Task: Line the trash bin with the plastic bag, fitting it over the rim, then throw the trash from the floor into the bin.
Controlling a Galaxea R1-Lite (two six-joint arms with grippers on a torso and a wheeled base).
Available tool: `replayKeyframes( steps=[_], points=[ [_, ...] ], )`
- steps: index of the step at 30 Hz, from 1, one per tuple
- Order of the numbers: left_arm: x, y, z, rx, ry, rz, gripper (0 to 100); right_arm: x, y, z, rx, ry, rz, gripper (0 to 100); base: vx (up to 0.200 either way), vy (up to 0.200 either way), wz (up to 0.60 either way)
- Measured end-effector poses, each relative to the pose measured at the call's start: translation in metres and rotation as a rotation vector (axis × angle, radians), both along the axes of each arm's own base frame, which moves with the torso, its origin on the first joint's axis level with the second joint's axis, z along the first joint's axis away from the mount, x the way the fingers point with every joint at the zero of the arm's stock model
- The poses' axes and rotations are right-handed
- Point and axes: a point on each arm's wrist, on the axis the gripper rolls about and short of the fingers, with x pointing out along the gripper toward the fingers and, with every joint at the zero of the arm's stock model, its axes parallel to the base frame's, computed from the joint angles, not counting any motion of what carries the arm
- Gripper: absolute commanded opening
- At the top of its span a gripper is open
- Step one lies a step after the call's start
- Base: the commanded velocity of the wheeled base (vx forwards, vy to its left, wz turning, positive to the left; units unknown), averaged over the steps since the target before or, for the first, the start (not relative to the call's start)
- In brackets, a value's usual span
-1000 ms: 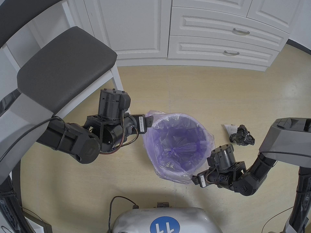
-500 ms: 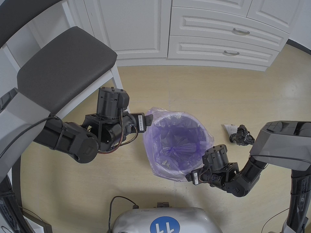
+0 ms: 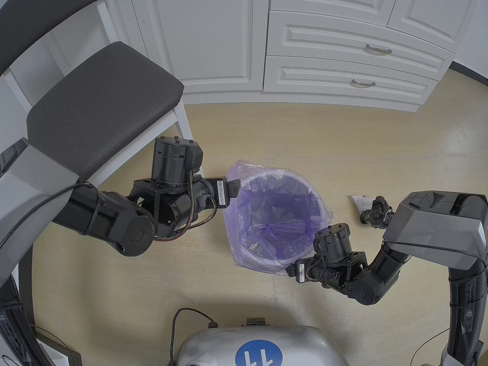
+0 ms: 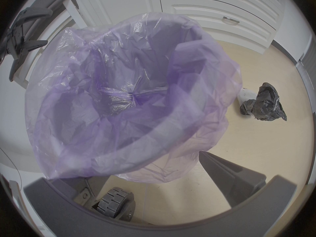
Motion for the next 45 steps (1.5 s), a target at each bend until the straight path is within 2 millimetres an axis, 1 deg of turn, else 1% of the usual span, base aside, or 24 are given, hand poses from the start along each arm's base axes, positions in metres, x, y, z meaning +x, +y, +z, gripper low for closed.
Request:
replayKeyframes(
  steps=[6, 12, 17, 23, 28, 30, 38, 45],
  points=[
    [0.000, 0.000, 0.000, -0.001, 0.000, -0.001, 100, 0.001, 0.001, 0.000, 0.007, -0.001, -0.005, 100, 0.000, 0.000, 0.00],
    [-0.001, 0.001, -0.001, 0.006, 0.010, -0.002, 100, -0.005, -0.003, 0.004, -0.010, 0.014, 0.001, 100, 0.000, 0.000, 0.00],
    [-0.003, 0.001, -0.003, 0.021, 0.017, -0.006, 100, -0.014, -0.009, 0.018, -0.032, 0.013, 0.021, 100, 0.000, 0.000, 0.00],
    [-0.007, 0.003, -0.007, 0.062, 0.023, -0.022, 100, -0.034, -0.018, 0.037, -0.087, 0.039, 0.083, 100, 0.000, 0.000, 0.00],
    [-0.011, 0.004, -0.012, 0.104, 0.032, -0.039, 100, -0.052, -0.026, 0.058, -0.116, 0.031, 0.135, 100, 0.000, 0.000, 0.00],
    [-0.013, 0.005, -0.014, 0.123, 0.037, -0.047, 100, -0.058, -0.030, 0.070, -0.117, 0.021, 0.142, 100, 0.000, 0.000, 0.00],
    [-0.024, 0.010, -0.024, 0.218, 0.054, -0.106, 100, -0.087, -0.053, 0.128, -0.088, -0.028, 0.155, 100, 0.000, 0.000, 0.00],
    [-0.032, 0.008, -0.031, 0.243, 0.064, -0.151, 100, -0.117, -0.075, 0.181, -0.047, -0.096, 0.152, 100, 0.000, 0.000, 0.00]
  ],
)
